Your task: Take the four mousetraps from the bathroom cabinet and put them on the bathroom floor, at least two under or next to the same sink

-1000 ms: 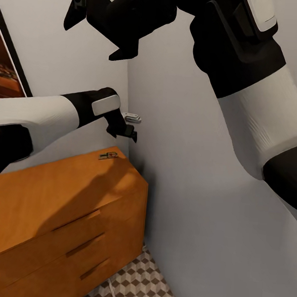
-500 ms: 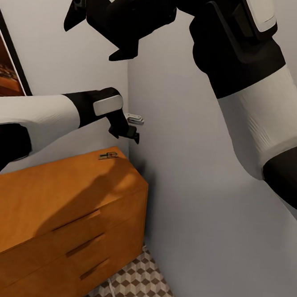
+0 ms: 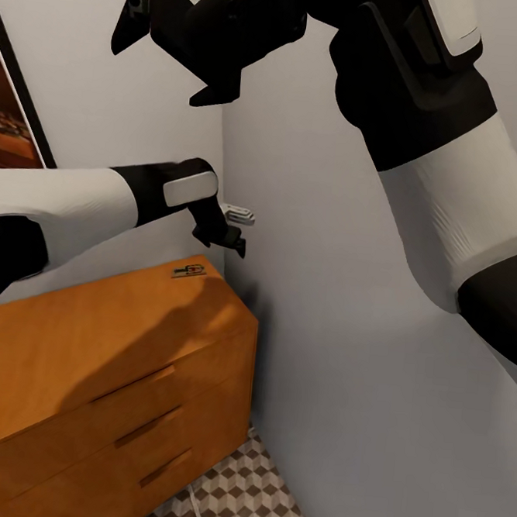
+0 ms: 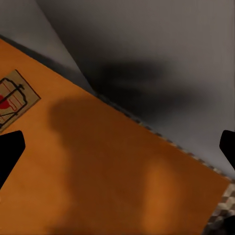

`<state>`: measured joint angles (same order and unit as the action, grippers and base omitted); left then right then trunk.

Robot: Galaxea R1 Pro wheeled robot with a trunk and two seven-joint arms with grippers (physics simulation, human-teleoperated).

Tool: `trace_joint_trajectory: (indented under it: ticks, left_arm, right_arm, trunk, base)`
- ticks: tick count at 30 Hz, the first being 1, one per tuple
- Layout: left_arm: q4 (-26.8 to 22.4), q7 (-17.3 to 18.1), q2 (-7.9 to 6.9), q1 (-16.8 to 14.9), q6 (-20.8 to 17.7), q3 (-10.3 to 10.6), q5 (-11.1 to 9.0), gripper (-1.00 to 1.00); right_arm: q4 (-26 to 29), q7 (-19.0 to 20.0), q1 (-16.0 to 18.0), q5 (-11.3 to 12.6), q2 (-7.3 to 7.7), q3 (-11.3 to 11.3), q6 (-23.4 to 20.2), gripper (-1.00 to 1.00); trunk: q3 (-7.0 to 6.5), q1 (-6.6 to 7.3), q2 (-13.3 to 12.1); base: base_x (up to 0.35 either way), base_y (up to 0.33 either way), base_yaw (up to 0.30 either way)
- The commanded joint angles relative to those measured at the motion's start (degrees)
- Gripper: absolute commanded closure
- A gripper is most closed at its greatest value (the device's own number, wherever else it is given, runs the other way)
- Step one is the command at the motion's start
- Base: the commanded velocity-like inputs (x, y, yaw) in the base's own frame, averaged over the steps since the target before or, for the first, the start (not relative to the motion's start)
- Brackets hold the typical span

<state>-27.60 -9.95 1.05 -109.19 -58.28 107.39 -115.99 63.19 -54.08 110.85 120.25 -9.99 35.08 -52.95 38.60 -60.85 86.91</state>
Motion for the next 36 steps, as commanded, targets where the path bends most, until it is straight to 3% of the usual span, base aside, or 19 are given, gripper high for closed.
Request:
trace_joint_trajectory:
  ticks: [1, 9, 17, 18, 30, 36]
  left_arm:
    - [-0.26, -0.42, -0.07, -0.09, 0.03, 0.4, -0.63, -1.0]
    - [-1.11, -0.42, -1.32, -0.07, 0.08, 1.9, -0.59, -1.0]
    - [-3.14, -0.42, -4.87, -0.03, 0.09, 2.64, -0.56, -1.0]
    - [-4.01, -0.42, -5.89, -0.01, 0.09, 2.87, -0.55, -1.0]
    - [-7.91, -0.42, -11.68, -0.01, 0.18, 4.32, -0.47, -1.0]
    - [-8.62, -0.42, -12.85, -0.1, 0.24, 4.43, -0.43, -1.0]
  right_arm:
    - [0.0, -0.59, 0.07, 0.51, -0.01, -0.01, -0.05, -1.0]
    - [0.0, -0.59, 0.07, 0.51, -0.01, 0.13, -0.05, -1.0]
    - [0.0, -0.59, -0.02, 0.53, -0.01, 0.16, -0.05, -1.0]
    - [0.0, -0.59, -0.25, 0.52, -0.01, 0.16, -0.05, -1.0]
    - [0.0, -0.57, -1.6, 0.43, -0.01, 0.33, -0.05, -1.0]
    - [0.0, -0.54, -1.72, 0.42, -0.01, 0.4, -0.05, -1.0]
  trunk:
    - [0.06, 0.0, 0.03]
    - [0.06, 0.0, 0.03]
    - [0.06, 0.0, 0.03]
    - [0.06, 0.0, 0.03]
    - [0.06, 0.0, 0.03]
    - [0.06, 0.0, 0.03]
  base:
    - [0.0, 0.0, 0.0]
    - [0.0, 0.0, 0.0]
    - [0.033, 0.022, 0.0]
    - [0.17, 0.116, 0.0]
    - [0.201, 0.098, 0.0]
    - [0.037, 0.013, 0.0]
